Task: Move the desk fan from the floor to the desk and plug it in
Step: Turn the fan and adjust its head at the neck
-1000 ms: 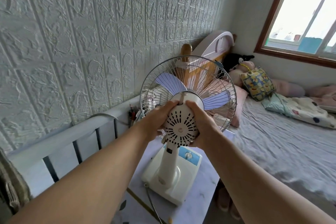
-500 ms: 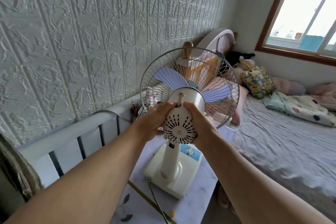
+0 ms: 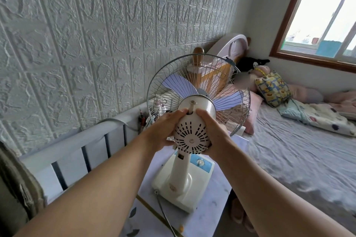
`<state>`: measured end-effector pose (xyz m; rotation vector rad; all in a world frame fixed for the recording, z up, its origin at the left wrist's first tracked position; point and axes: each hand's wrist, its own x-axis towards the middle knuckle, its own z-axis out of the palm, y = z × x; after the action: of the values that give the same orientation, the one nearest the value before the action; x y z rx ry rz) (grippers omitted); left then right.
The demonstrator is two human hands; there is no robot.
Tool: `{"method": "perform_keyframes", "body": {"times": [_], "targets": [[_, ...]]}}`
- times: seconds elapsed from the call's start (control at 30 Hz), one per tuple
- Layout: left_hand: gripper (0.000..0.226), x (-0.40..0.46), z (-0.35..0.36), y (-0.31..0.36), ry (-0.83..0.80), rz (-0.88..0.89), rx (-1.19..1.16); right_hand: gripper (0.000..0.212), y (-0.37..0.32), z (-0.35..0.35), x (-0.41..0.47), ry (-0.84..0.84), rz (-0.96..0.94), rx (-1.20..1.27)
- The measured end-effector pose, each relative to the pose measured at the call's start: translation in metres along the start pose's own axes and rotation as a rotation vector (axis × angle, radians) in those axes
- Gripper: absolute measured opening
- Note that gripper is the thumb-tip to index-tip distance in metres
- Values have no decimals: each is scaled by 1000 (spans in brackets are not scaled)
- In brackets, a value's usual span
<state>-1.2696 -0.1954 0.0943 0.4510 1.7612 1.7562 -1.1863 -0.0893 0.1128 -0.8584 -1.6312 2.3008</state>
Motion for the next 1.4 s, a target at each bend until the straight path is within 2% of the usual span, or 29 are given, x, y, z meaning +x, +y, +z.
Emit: {"method": "perform_keyframes", "body": {"times": [0.2, 0.37, 0.43, 0.6, 0.77, 0.9, 1.07, 1.13, 1.2, 1.33, 1.4], "targets": [[33, -1, -2, 2, 7, -34, 12, 66, 0, -3, 2, -21, 12, 23], [66, -3, -9, -1, -56, -60, 41, 69, 3, -1, 6, -9, 3, 48], [72, -2, -12, -4, -41, -99, 46, 65, 3, -1, 8, 3, -1, 55], [41, 8, -16, -31, 200, -232, 135, 62, 4, -4, 11, 33, -12, 59], [12, 15, -6, -41, 174, -299, 257, 60, 5, -3, 12, 44, -15, 40], [23, 25, -4, -41, 162, -296, 444, 44, 4, -3, 9, 25, -2, 42], [17, 31, -12, -44, 189, -257, 496, 31, 3, -3, 7, 15, 4, 48], [10, 29, -14, -46, 188, -245, 458, 32, 2, -3, 7, 23, 11, 39], [18, 29, -14, -46, 178, -228, 416, 35, 1, -3, 6, 14, 24, 28], [24, 29, -16, -47, 165, -209, 343, 57, 1, -1, 5, 48, 25, 17], [28, 28, -16, -47, 139, -197, 299, 56, 0, -1, 4, 56, 19, 15]]}}
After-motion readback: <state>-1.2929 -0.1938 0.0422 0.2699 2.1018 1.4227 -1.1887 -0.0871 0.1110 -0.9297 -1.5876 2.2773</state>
